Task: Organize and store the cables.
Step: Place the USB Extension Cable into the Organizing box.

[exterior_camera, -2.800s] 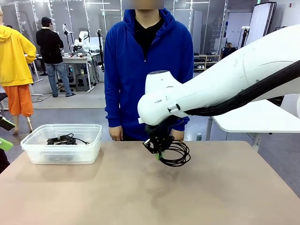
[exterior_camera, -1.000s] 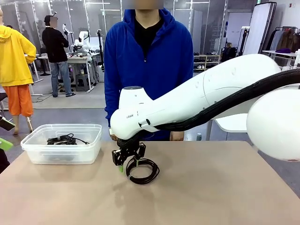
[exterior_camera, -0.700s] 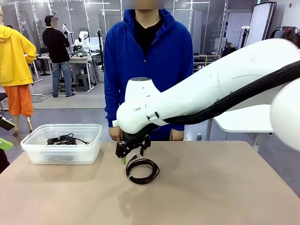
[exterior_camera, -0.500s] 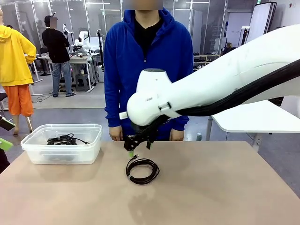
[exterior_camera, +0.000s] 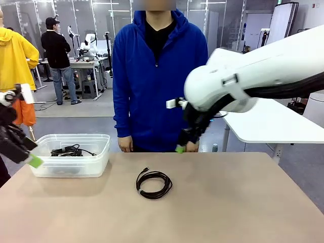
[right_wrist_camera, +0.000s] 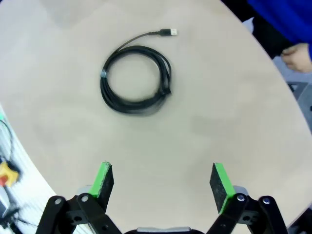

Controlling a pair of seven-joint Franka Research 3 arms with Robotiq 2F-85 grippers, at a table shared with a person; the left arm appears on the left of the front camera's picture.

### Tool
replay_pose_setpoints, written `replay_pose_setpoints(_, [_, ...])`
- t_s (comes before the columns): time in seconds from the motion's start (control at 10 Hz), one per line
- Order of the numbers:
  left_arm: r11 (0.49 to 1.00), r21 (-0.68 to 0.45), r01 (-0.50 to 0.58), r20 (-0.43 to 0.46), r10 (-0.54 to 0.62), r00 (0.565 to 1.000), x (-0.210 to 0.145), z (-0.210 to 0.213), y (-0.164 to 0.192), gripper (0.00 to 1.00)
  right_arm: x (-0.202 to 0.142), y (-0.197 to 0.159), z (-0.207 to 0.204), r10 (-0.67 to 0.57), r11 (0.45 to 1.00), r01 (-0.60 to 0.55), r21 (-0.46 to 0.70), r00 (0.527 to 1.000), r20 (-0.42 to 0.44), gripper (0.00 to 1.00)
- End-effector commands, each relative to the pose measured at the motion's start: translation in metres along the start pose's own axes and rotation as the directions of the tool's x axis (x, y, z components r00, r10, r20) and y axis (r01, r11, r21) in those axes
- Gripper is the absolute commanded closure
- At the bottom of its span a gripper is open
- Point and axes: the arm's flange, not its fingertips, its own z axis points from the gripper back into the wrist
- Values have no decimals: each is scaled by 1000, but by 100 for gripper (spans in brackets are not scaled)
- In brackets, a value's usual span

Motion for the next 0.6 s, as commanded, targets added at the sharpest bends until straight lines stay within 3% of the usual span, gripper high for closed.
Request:
replay_pose_setpoints(0.0, [991, 0, -136, -30, 136, 990, 25, -18, -18, 0, -70, -18, 16, 147, 989, -146, -23, 988, 56, 0])
replay_pose_setpoints(0.3, [978, 53, -204, -77, 208, 975, 65, -56, -28, 0, -142, -54, 29, 169, 985, -163, -49, 974, 150, 0])
replay_pose_setpoints(0.5, [960, 31, -277, -136, 279, 951, 97, -91, -25, 0, -191, -55, 45, 181, 983, -172, -59, 954, 241, 0])
